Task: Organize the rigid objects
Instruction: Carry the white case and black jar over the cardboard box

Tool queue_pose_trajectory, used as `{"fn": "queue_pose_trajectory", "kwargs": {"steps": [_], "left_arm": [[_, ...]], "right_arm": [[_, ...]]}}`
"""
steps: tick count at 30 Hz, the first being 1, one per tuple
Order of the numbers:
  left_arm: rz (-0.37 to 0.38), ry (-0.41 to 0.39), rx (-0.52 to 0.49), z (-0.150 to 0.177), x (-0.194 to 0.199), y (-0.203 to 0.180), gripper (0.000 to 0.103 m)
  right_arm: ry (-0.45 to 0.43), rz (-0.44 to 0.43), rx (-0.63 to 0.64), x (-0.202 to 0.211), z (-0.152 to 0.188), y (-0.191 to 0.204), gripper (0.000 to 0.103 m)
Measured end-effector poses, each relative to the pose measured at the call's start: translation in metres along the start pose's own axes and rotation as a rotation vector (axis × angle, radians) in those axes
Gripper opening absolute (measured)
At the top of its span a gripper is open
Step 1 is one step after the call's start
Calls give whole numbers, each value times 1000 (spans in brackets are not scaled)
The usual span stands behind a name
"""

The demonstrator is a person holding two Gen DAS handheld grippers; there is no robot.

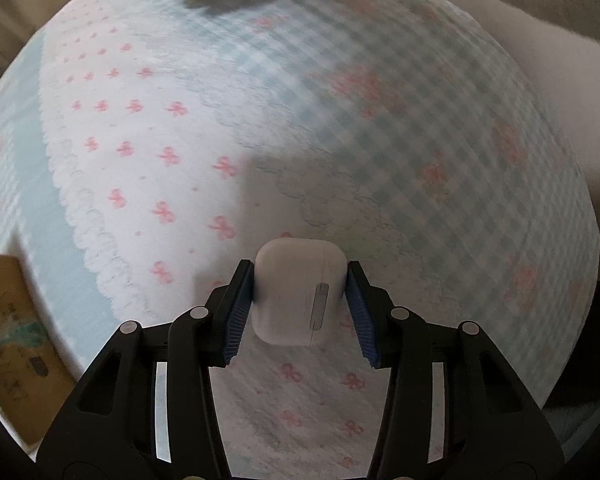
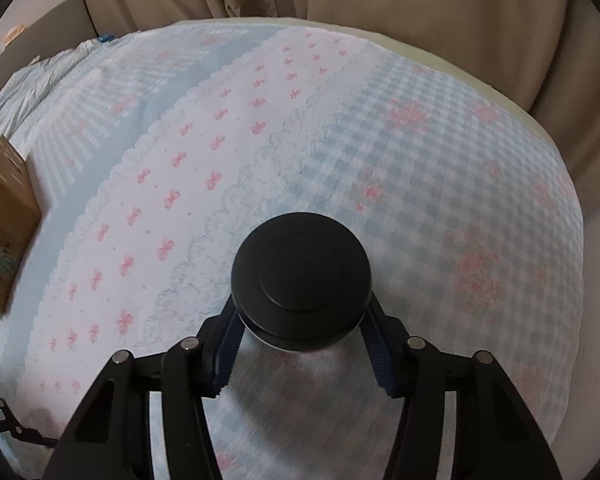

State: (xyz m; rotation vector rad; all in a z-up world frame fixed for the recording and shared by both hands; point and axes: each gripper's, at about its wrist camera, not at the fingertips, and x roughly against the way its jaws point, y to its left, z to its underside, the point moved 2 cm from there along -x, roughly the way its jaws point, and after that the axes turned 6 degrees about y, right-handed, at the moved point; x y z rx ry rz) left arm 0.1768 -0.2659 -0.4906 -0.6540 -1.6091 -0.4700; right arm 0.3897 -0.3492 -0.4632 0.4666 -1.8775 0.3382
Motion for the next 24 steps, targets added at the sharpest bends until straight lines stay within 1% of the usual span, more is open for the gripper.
{"fn": "queue_pose_trajectory", "kwargs": {"steps": [2, 5, 11, 14, 18, 21, 24], "left_arm": [[-8, -11, 26, 2, 9, 7, 42], [-24, -39, 70, 5, 32, 19, 41], [-47, -119, 148, 12, 91, 33, 41], [-58, -168, 205, 18, 125, 41, 41], [-42, -243, 305, 32, 175, 60, 41], [-57, -288, 355, 45, 211, 75, 41], [-72, -338, 399, 61, 250, 93, 41]], "right_arm": [[-13, -1, -17, 14, 0, 2, 52], [-32, -1, -39, 36, -3, 8, 52], [-90, 5, -69, 110, -11, 29, 52], [-125, 9, -74, 154, -16, 48, 52], [-178, 29, -44, 216, -24, 82, 52], [-216, 27, -23, 257, -32, 112, 52], [-246, 22, -9, 290, -41, 140, 52]]}}
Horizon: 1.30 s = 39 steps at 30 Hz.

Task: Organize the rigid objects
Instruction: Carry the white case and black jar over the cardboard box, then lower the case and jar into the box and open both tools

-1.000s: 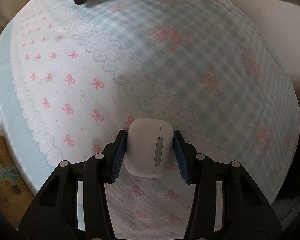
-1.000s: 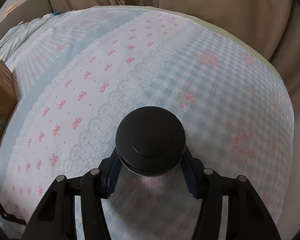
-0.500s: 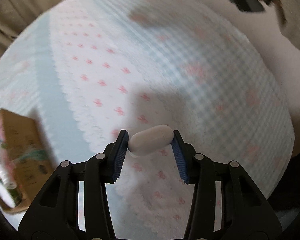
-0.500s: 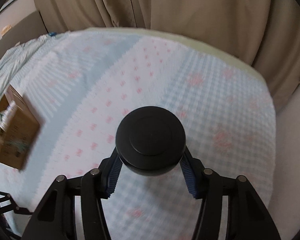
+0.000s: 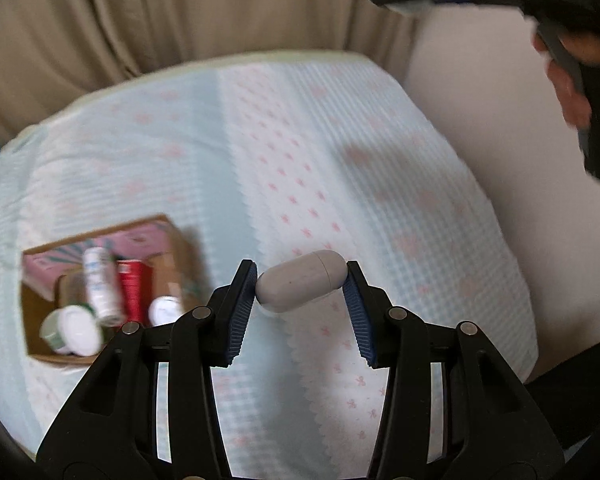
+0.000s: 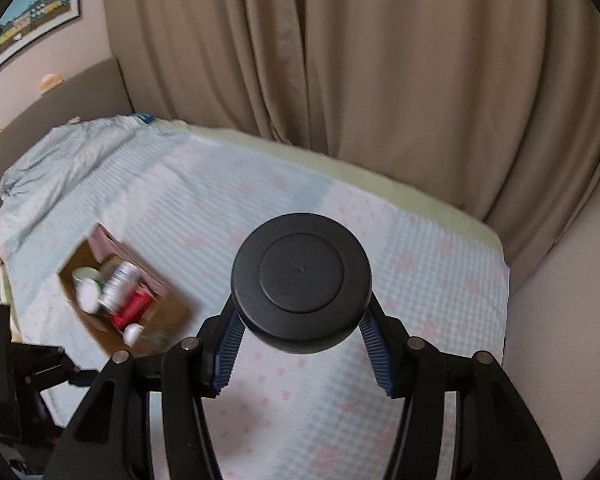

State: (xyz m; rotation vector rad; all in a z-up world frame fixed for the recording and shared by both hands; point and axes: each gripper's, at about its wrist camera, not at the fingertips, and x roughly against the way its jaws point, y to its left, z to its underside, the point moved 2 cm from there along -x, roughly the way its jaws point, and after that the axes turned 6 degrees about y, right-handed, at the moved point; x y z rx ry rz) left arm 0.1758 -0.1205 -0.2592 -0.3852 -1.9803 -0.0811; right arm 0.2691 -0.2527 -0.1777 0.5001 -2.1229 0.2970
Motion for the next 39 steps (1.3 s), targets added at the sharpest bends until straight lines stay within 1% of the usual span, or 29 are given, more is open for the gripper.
{"fn": "queue_pose_trajectory", "kwargs": {"steps": [2, 5, 9, 14, 18, 22, 25, 29, 33, 39], "left_arm": [[-16, -37, 16, -3, 27, 20, 41], [-29, -68, 34, -5, 55, 47, 41], [-24, -86, 68, -7, 84, 96, 41], [2, -96, 70, -7, 110, 163, 41], [12, -80, 38, -7, 115, 219, 41], [19, -49, 23, -5, 108, 269, 41], [19, -20, 23, -1, 95, 308, 41], [21, 10, 47, 4, 71, 344, 41], [24, 39, 70, 7, 44, 366, 41], [28, 100, 81, 10, -12, 381, 41]], "right_arm": [[-17, -13, -2, 16, -11, 19, 52], [-30, -41, -16, 35, -27, 50, 52], [-33, -73, -42, 47, -42, 97, 52], [-26, -77, -69, 44, -55, 158, 52], [-5, -63, -139, 28, -64, 202, 52], [26, -38, -230, 2, -65, 236, 52], [61, -22, -305, -20, -61, 252, 52], [120, 5, -387, -57, -53, 268, 52], [167, 40, -418, -89, -41, 279, 52], [233, 75, -426, -147, -24, 281, 52]]}}
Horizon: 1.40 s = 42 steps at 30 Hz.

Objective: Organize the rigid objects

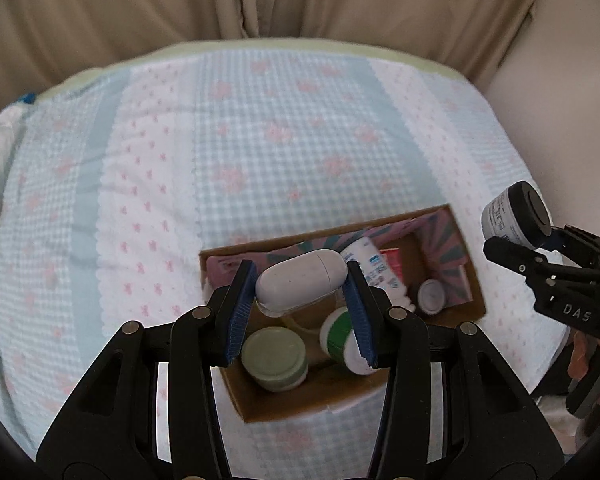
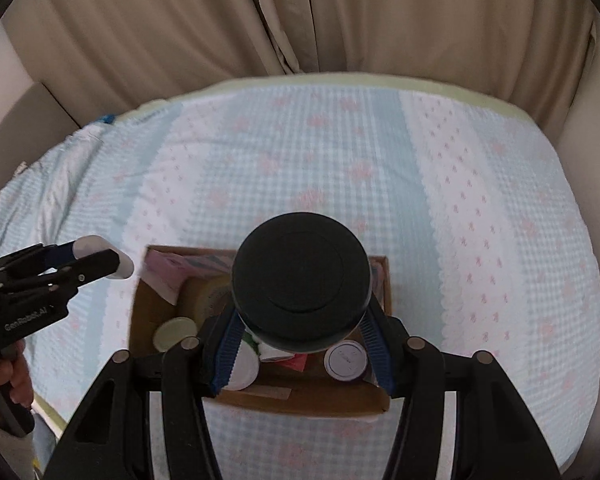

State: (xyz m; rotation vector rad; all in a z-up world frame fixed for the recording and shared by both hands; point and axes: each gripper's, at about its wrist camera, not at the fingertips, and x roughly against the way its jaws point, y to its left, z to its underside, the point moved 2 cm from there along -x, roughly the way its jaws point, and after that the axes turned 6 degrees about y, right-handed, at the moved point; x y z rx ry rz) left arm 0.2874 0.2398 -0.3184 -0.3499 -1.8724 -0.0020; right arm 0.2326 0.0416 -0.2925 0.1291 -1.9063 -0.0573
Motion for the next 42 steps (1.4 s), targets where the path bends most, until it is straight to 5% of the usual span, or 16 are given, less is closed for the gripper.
{"fn": "queue_pose_trajectory", "kwargs": {"steps": [9, 18, 20, 21, 22, 23, 35, 42], "left_arm": [[-6, 69, 15, 3, -86, 16, 41], [-38, 119, -32, 9, -103, 9, 43], [-28, 114, -47, 9, -99, 4, 82], [-29, 100, -52, 8, -96, 3, 101], [-26, 83, -60, 9, -93, 1, 103], [-25, 77, -65, 9, -92, -1, 103], [-49, 49, -83, 22, -78, -16, 103], [-100, 7, -77, 28, -29, -42, 103]], "right_arm": [[85, 66, 8, -92, 10, -8, 52], [122, 77, -46, -120, 18, -22, 52], [124, 74, -61, -119, 17, -23, 58], [112, 77, -70, -114, 16, -23, 75], [93, 81, -77, -109, 16, -24, 86], [72, 77, -84, -103, 16, -24, 103], [57, 66, -105, -72, 33, -24, 103], [10, 38, -85, -36, 32, -25, 103]]}}
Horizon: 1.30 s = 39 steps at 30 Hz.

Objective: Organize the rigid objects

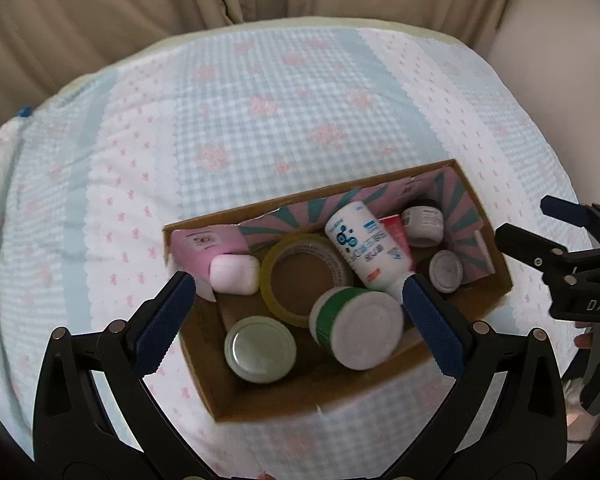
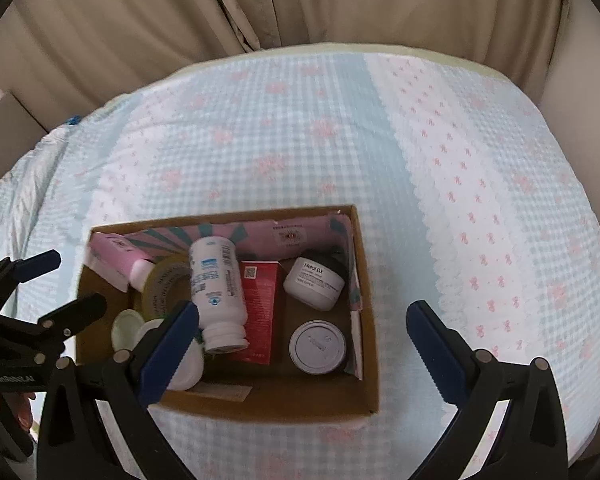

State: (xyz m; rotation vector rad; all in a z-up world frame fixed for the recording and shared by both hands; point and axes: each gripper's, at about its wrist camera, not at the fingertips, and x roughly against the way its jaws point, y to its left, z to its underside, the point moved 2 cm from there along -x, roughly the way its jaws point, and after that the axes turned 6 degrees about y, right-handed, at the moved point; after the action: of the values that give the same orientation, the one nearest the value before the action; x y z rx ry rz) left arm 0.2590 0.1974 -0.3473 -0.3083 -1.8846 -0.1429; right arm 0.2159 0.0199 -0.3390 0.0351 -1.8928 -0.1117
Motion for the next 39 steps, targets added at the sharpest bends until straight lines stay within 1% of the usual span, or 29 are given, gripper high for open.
{"fn": "queue_pose_trajectory", "kwargs": {"steps": [2, 4, 8, 11, 14, 18, 21, 25, 27, 29, 31, 36, 39], "left_arm": [[-12, -20, 16, 1, 21, -9, 103], [-26, -57, 37, 2, 50, -23, 103], [-30, -154, 84, 3, 121, -54, 103], [-35, -235, 114, 3, 175, -82, 103], [-43, -336, 142, 6, 231, -111, 103], [-37, -430, 148, 13, 280, -137, 103], [-59, -462, 132, 20, 304, -157, 103], [-90, -502, 118, 32, 325, -176, 103], [-91, -518, 123, 38, 331, -184, 103], [-80, -535, 140, 46, 337, -191, 103], [-72, -550, 150, 52, 340, -195, 103], [-105, -581, 137, 59, 349, -204, 103], [-112, -595, 134, 61, 353, -207, 103]], "right_arm": [[-5, -10, 8, 14, -1, -3, 103], [-18, -23, 16, 35, -2, -8, 103], [-75, -20, 29, 98, -5, -24, 103], [-147, -7, 37, 160, -4, -40, 103], [-210, -1, 46, 216, -1, -55, 103], [-297, 34, 74, 275, 10, -73, 103], [-358, 61, 70, 311, 21, -88, 103], [-405, 70, 36, 339, 36, -102, 103], [-436, 96, 40, 351, 45, -104, 103], [-469, 116, 44, 359, 51, -106, 103], [-497, 114, 39, 366, 58, -109, 103], [-517, 103, 42, 376, 68, -114, 103], [-527, 97, 40, 379, 71, -117, 103]]}}
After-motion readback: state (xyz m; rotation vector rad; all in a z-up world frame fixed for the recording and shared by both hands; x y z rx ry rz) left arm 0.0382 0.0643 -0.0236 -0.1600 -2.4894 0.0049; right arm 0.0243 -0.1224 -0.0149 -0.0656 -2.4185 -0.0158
